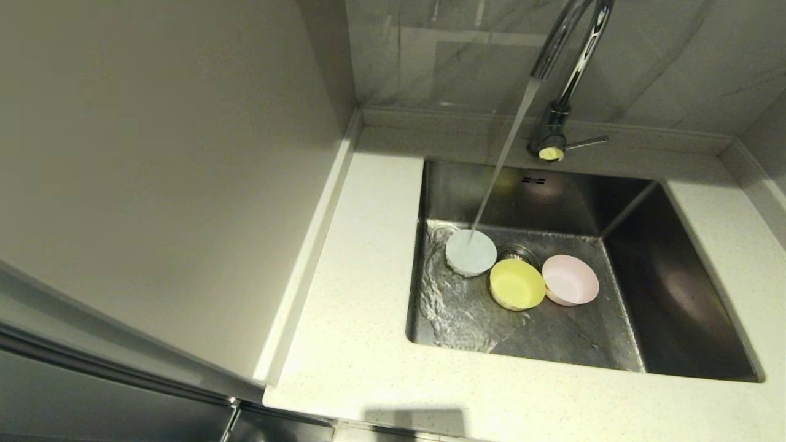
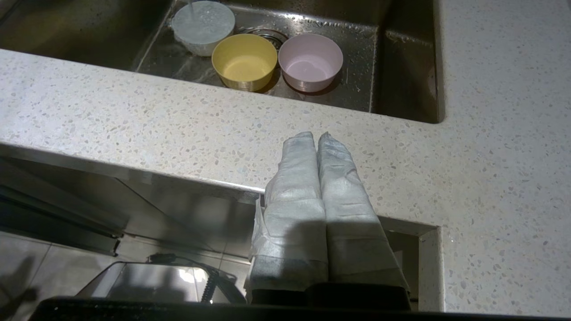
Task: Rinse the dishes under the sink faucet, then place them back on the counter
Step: Wait for the water to rinse the bowl, then turn off the faucet
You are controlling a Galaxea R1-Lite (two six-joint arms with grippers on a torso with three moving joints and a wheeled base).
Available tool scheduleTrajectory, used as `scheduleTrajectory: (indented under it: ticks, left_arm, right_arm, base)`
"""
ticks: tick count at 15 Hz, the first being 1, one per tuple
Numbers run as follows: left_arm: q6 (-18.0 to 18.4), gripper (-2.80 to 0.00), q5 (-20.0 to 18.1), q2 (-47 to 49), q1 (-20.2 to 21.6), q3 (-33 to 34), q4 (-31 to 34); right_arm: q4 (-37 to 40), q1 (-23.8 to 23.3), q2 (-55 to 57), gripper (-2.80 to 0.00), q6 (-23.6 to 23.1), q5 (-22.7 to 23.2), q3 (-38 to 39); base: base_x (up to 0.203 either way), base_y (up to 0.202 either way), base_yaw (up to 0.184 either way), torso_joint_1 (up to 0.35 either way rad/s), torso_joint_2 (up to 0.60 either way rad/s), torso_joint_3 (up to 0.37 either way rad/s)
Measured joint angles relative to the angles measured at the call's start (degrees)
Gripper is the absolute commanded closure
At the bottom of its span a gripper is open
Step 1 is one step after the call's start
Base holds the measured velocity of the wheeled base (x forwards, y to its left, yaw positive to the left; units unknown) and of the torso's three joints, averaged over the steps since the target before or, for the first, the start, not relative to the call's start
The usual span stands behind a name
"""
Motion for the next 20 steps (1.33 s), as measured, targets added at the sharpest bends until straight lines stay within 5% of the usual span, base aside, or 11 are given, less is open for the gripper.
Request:
scheduleTrajectory:
  ticks: [13,17,20]
  left_arm:
    - [-0.01,0.0,0.01,0.0,0.02,0.0,-0.01]
    - [0.03,0.0,0.01,0.0,0.02,0.0,-0.02]
    - [0.02,0.0,0.0,0.0,0.02,0.0,-0.02]
  right_arm:
    - [0.24,0.0,0.0,0.0,-2.02,0.11,-0.18]
    - [1.08,0.0,5.09,0.0,0.09,2.73,-9.85]
    - [-0.51,-0.05,21.32,0.0,3.74,3.35,-23.59]
  base:
    - [0.0,0.0,0.0,0.0,0.0,0.0]
    - [0.0,0.0,0.0,0.0,0.0,0.0]
    - [0.0,0.0,0.0,0.0,0.0,0.0]
